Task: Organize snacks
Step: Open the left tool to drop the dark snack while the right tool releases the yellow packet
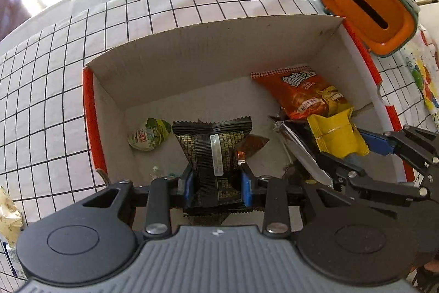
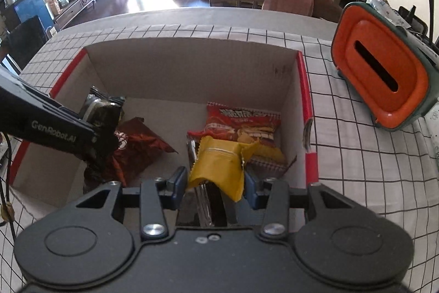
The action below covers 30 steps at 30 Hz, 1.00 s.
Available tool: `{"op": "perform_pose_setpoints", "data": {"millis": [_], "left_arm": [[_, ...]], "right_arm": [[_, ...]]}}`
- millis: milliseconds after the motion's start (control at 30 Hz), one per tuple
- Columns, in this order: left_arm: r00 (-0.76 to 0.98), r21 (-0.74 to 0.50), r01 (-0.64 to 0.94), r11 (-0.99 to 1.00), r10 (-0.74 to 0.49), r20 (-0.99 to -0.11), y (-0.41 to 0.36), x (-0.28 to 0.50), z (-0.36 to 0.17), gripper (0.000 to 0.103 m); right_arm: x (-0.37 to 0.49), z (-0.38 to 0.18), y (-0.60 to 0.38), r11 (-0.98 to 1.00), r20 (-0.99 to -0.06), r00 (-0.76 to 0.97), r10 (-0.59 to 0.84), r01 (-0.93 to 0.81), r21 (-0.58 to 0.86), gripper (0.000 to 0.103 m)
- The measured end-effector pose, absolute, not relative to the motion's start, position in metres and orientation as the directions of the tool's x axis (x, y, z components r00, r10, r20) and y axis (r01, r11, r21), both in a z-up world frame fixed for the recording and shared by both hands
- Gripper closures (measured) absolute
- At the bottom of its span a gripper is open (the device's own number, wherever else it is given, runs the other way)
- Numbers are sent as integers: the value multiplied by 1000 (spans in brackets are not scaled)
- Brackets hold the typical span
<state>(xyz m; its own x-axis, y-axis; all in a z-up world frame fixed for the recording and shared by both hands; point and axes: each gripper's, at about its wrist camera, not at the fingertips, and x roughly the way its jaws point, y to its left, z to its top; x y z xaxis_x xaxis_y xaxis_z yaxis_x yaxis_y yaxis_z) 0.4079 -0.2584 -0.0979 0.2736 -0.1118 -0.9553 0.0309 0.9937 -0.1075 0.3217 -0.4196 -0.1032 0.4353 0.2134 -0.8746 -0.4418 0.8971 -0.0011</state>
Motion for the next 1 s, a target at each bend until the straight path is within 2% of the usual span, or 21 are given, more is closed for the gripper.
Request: {"op": "perform_pose_setpoints", "data": {"millis": [333,533,600,667,733,833,1000], "left_arm": [[246,-103,35,994,-109,-963,-263,413,-101,69],[272,-91,44,995,-99,-957,-263,408,-96,65],[288,-93,44,995,-102,-952,-262,404,-92,61],[305,-95,49,994,-105,-947,-261,401,-89,56],[323,-92,53,994,-104,-941,-261,396,-84,55],[347,-88,61,994,-104,-932,-261,389,-77,55],[394,-92,70,993,-113,-912,-260,375,-64,49]], "right_arm": [[326,-99,-420,898,-881,424,209,-440,1,60],[325,-95,-424,904,-879,425,218,-428,17,56],[323,-91,-426,904,-873,431,229,-428,25,54],[321,-86,-428,903,-865,438,244,-427,38,42],[319,-79,-430,903,-852,450,266,-427,57,34],[314,-71,-430,900,-841,464,279,-431,61,31],[305,-60,-431,894,-826,473,306,-441,79,24]]}}
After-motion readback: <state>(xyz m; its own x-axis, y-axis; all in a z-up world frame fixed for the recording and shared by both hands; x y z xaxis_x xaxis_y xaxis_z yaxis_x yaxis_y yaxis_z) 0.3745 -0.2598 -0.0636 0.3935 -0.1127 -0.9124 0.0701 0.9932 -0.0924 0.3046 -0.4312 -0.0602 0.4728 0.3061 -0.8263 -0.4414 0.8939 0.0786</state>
